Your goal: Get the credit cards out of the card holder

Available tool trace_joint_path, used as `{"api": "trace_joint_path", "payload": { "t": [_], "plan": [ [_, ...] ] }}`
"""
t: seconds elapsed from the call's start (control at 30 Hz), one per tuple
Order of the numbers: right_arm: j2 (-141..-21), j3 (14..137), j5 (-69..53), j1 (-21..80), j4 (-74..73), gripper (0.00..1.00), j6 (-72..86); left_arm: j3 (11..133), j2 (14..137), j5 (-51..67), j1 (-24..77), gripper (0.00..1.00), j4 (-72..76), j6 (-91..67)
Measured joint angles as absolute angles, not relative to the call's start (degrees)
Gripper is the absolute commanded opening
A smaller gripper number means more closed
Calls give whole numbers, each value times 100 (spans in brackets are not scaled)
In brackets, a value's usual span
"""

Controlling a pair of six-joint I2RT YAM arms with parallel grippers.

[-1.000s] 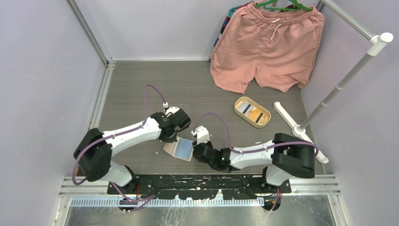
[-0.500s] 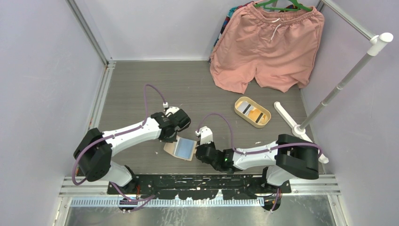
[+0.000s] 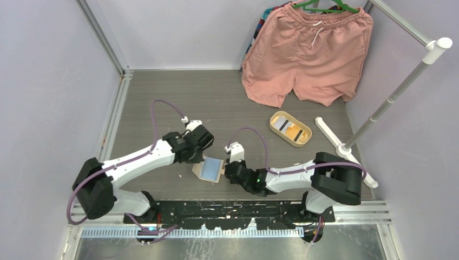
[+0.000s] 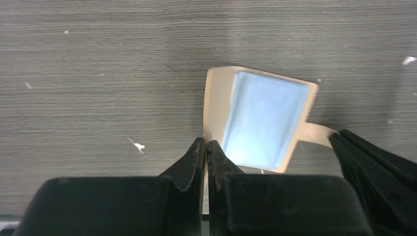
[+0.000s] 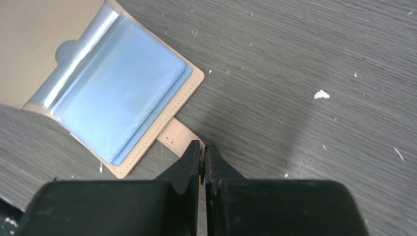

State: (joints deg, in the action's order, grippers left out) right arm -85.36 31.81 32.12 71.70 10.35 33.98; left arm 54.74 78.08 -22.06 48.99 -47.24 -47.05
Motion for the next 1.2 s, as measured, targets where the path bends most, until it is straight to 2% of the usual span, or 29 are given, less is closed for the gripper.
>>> {"api": "trace_joint_path", "payload": {
  "t": [0.17, 0.37, 0.4, 0.5, 0.9, 1.2],
  "plan": [
    [-8860, 3234, 2836, 6790, 1466, 1, 3382, 5030, 7363, -1780, 4899, 17, -4156, -5063],
    [-9076, 3236, 2434, 6475, 1938, 1, 3400, 4552, 7323, -1330, 4941, 40, -3398, -5500],
    [-9109, 3236, 2383, 6445, 2021, 1, 3413, 4456, 7317, -1256, 4963, 48, -3238, -5577],
    [-9185, 3236, 2303, 6427, 2193, 1, 3448, 4246, 7314, -1103, 4993, 54, -2930, -5745],
    [-9242, 3236, 2143, 6427, 2338, 1, 3489, 3385, 7148, -1125, 5004, 59, -1833, -6344],
    [-9238, 3236, 2064, 6416, 2342, 1, 3489, 2576, 6420, -1457, 5013, 56, -1050, -6973]
  ]
}}
